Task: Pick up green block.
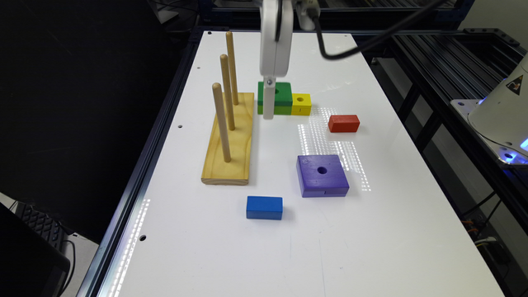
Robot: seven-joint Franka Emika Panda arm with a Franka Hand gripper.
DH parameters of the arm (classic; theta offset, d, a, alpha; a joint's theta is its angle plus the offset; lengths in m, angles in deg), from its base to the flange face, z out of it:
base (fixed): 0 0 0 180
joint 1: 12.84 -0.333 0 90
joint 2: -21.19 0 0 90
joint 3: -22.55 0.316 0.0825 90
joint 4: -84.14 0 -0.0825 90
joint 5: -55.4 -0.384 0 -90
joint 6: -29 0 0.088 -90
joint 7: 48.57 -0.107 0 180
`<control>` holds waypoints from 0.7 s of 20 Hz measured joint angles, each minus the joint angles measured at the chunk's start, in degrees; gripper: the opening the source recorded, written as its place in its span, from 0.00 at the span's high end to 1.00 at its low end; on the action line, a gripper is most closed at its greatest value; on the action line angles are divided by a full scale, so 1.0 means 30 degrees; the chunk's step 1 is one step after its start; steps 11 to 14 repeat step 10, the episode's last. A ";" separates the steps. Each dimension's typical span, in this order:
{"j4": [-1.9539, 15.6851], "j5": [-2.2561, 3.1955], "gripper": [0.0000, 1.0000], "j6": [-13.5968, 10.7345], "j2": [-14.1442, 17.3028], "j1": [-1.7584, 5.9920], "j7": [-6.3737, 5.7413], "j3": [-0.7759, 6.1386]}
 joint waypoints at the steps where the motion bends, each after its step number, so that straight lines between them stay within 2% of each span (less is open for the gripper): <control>1: -0.0002 0.0000 1.00 -0.0157 -0.0155 0.0000 0.0000 0.0005; 5: 0.0036 0.0000 1.00 -0.0280 -0.0324 0.0001 0.0000 0.0009; 10: 0.0038 -0.0014 1.00 -0.1176 -0.1279 0.0000 0.0000 0.0024; 14: 0.0038 -0.0014 1.00 -0.1176 -0.1279 0.0000 0.0000 0.0024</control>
